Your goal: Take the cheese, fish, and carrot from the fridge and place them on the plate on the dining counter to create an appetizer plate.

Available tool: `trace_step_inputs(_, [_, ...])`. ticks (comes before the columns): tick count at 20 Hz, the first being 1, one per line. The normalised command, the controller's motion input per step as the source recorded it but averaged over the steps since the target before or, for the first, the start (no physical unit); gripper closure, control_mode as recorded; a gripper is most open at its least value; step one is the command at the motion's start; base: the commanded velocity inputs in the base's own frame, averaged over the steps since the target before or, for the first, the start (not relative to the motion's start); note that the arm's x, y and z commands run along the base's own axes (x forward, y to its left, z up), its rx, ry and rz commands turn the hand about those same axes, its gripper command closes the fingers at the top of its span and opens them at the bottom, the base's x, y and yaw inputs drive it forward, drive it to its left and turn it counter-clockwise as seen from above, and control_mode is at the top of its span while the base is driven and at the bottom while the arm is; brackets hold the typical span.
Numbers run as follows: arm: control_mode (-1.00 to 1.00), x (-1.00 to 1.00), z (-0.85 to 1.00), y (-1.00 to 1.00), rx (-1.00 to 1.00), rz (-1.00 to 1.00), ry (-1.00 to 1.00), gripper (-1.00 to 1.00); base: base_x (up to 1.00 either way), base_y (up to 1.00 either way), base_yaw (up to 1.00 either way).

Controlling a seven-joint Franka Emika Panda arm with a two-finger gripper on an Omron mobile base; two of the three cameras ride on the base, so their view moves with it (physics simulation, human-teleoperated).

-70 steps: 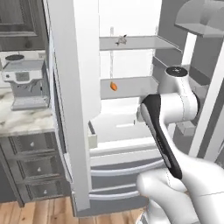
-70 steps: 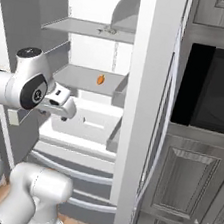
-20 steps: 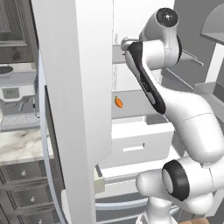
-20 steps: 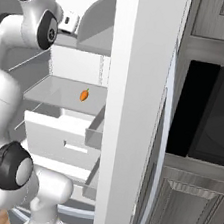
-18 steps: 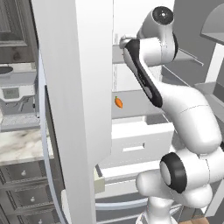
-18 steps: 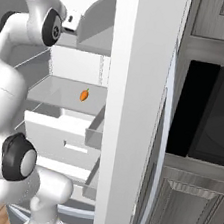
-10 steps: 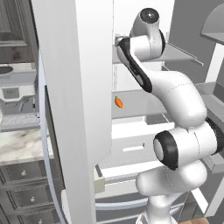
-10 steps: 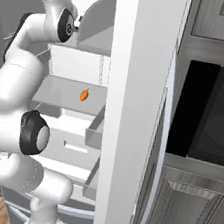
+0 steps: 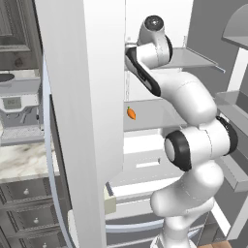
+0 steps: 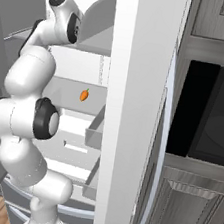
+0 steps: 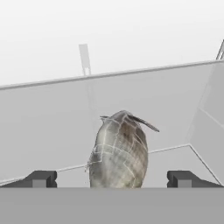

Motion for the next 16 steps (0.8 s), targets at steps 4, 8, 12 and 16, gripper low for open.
trace_step_inputs(4, [-1.0, 0.49, -0.09, 0.0, 0.0, -0.04, 0.0, -1.0, 0.0, 0.0, 0.0])
trace_step_inputs(8, [-1.0, 0.48, -0.13, -0.06, 0.0, -0.04, 0.0, -1.0, 0.0, 0.0, 0.0])
trace_step_inputs(12, [-1.0, 0.23, -0.19, -0.21, 0.0, -0.04, 0.0, -1.0, 0.0, 0.0, 0.0])
trace_step_inputs(16, [-1.0, 0.03, -0.28, -0.31, 0.0, -0.05, 0.0, 1.0, 0.0, 0.0, 0.0])
